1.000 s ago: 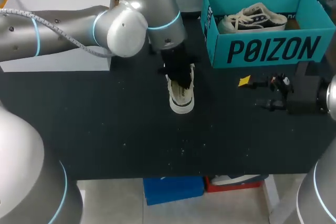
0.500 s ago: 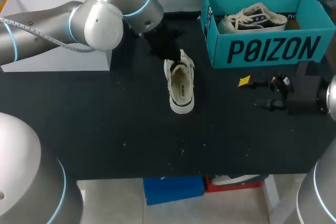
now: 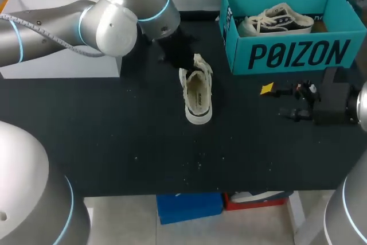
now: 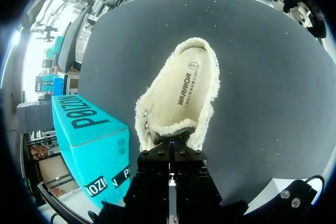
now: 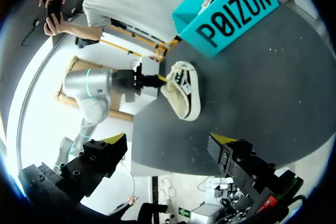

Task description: Take the shoe out of the shoebox, open the shoe tongue, remove and reinsert the insole, then place the shoe into the shoebox

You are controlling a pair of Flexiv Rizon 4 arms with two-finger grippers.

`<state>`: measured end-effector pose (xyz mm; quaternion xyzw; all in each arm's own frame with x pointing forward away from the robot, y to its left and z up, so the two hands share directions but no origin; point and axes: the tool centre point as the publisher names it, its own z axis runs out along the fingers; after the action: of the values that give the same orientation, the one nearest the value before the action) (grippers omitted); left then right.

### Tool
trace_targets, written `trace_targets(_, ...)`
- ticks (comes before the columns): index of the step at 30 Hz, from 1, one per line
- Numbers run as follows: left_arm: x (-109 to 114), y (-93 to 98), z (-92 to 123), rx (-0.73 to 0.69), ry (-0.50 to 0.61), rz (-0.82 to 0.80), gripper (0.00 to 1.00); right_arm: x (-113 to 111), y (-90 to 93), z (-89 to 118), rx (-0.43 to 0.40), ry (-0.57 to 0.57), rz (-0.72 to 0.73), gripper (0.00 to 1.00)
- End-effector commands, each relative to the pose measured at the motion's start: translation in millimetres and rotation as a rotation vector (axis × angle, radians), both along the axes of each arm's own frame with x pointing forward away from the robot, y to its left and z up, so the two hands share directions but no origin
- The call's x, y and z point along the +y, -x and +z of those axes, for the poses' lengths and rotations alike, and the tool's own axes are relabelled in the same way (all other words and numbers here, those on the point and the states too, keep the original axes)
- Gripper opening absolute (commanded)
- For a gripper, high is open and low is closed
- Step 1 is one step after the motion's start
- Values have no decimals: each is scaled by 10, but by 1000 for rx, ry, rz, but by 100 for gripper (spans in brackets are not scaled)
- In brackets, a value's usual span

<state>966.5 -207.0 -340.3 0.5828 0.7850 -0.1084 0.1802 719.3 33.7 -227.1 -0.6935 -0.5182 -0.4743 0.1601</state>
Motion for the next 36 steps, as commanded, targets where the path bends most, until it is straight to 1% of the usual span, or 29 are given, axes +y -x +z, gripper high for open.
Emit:
trace_targets(1, -123, 65, -59, 8, 6, -30, 0, 6, -3, 4, 1, 1, 0, 100)
trace_targets(6, -143, 175, -127, 42, -11, -79, 0, 6, -3, 4, 1, 1, 0, 100)
trace_targets(12, -35, 271, -361, 84, -40, -75, 0, 6, -3, 4, 1, 1, 0, 100)
trace_targets(15, -9, 310, -367, 91, -35, -78, 0, 6, -3, 4, 1, 1, 0, 100)
trace_targets(19, -14, 311, -213, 76, -10, -100, 0, 6, -3, 4, 1, 1, 0, 100)
trace_targets(24, -22, 341, 180, 30, 36, -134, 0, 6, -3, 4, 1, 1, 0, 100)
trace_targets(27, -2, 330, 340, 15, 27, -176, 0, 6, -3, 4, 1, 1, 0, 100)
trace_targets(28, 6, 309, 353, 27, 16, -212, 16, 6, -3, 4, 1, 1, 0, 100)
trace_targets(29, 22, 292, 353, 31, 9, -215, 33, 6, -3, 4, 1, 1, 0, 100)
trace_targets(30, 58, 325, 375, 28, -14, -225, 37, 6, -3, 4, 1, 1, 0, 100)
trace_targets(32, 102, 344, 376, 23, -47, -260, 37, 6, -3, 4, 1, 1, 0, 100)
trace_targets(36, 171, 303, 309, 18, -100, -271, 42, 6, -3, 4, 1, 1, 0, 100)
